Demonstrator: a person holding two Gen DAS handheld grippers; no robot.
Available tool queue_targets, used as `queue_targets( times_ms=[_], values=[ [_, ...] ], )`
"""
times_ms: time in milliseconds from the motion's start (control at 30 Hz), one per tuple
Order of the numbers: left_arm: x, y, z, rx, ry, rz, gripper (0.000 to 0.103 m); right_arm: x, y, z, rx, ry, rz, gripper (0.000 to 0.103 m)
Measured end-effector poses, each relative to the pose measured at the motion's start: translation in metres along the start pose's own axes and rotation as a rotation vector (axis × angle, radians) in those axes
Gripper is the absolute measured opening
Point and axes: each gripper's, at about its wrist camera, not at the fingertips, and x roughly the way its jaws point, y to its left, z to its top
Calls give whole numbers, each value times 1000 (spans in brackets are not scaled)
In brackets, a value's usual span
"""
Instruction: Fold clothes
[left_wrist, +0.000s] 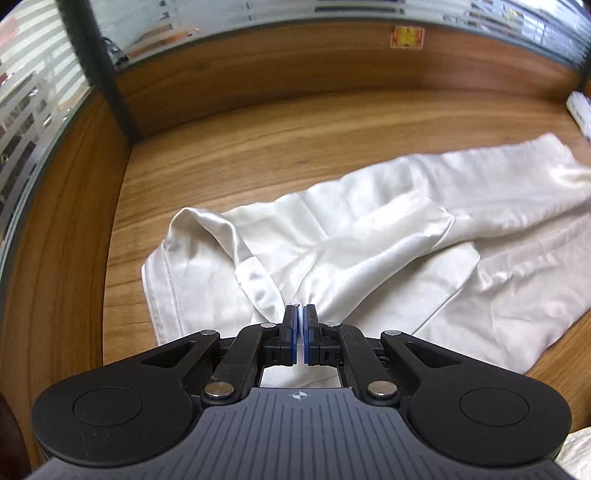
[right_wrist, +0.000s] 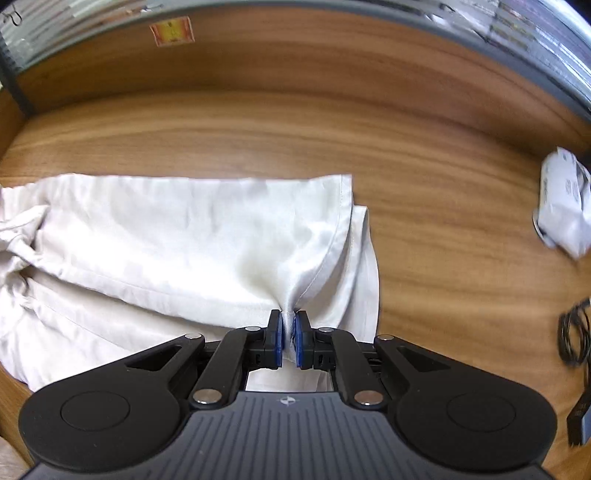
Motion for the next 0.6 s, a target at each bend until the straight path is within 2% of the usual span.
queue_targets(
  times_ms=[167,300,467,600],
  values=[
    [-13,16,20,-45,-62,-2,3,-21,0,3,22,-60,-9,7],
    [-22,16,24,-22,-83,-2,4,-37,-2,10,32,-99,-11,7],
    [-5,10,1,15,-11,14,4,-34,-1,3,39,-79,-8,7],
    [14,5,-20,32,39,40,4,-10,-1,-11,36,-19,-25,7]
  ],
)
